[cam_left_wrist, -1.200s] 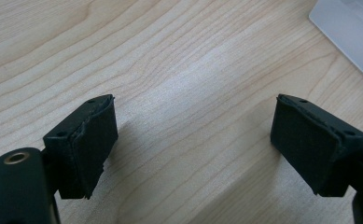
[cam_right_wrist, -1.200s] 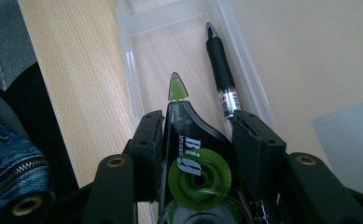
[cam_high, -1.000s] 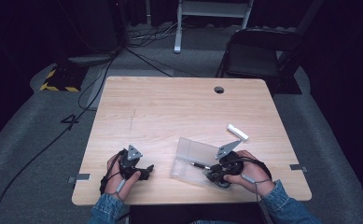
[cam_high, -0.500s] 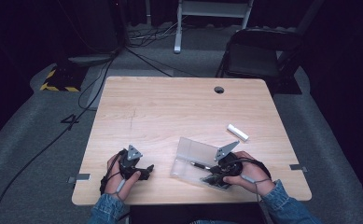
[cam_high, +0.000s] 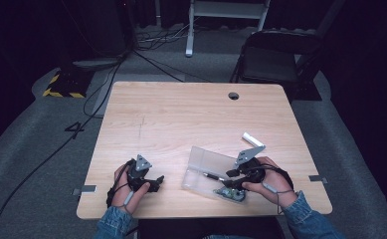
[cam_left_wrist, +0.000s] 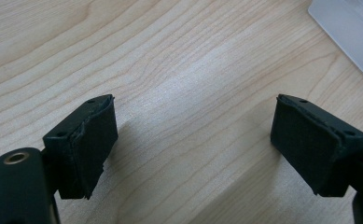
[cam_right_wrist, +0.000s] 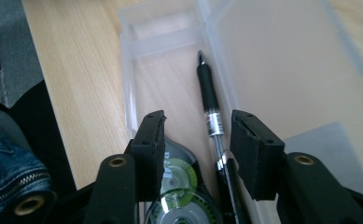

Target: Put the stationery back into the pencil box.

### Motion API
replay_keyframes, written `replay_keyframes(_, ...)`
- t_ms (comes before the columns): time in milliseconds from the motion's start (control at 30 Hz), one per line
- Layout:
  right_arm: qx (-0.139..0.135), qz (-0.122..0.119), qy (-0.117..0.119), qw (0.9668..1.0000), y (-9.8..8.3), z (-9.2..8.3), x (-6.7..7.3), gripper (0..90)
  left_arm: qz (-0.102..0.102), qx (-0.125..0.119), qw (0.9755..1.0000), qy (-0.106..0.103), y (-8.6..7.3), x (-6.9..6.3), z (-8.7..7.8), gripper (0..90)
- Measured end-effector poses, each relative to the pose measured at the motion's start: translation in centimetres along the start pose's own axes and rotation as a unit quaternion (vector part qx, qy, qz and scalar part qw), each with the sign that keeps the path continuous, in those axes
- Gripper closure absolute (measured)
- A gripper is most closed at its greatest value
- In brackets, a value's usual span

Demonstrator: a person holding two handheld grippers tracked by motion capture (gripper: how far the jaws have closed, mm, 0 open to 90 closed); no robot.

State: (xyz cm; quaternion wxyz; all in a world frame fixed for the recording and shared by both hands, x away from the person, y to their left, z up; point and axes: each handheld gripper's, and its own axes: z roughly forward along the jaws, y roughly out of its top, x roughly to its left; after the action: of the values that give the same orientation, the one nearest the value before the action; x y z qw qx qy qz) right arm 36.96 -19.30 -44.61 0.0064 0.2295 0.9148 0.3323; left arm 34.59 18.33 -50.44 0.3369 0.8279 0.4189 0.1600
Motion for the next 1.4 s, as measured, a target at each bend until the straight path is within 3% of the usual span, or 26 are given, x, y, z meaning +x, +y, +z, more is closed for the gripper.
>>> replay_keyframes(233, -0.044, 0.007, -0.029, 0.9986, 0.2, -1.7, -0.7, 53.5, 0.004, 0.002, 1.0, 0.0, 0.0, 0.1, 0.0, 15.1)
replay_keyframes(267, -0.062, 0.011, -0.039, 0.9972, 0.2, -2.4, -1.0, 53.1, 0.004, 0.001, 1.0, 0.001, 0.0, 0.0, 0.0, 15.1)
replay_keyframes(567, -0.099, 0.027, -0.077, 0.9918, 0.2, -4.2, -2.4, 50.0, -0.002, 0.001, 1.0, 0.003, -0.1, 0.0, -0.1, 15.1)
replay_keyframes(633, -0.107, 0.039, -0.094, 0.9892, 0.0, -4.9, -3.3, 48.5, -0.002, 0.001, 1.0, 0.006, -0.3, 0.0, -0.3, 15.2)
replay_keyframes(767, -0.111, 0.046, -0.108, 0.9868, -0.1, -5.2, -4.3, 47.2, -0.006, 0.002, 1.0, 0.005, -0.5, 0.1, -0.5, 15.2)
replay_keyframes(1067, -0.106, 0.08, -0.163, 0.9775, -1.0, -5.5, -8.5, 47.4, -0.012, 0.001, 0.9999, 0.007, -0.8, 0.1, -0.7, 15.2)
replay_keyframes(1400, -0.083, 0.107, -0.189, 0.9727, -3.0, -4.2, -12.2, 47.0, -0.014, 0.001, 0.9999, 0.01, -0.9, 0.1, -0.9, 15.1)
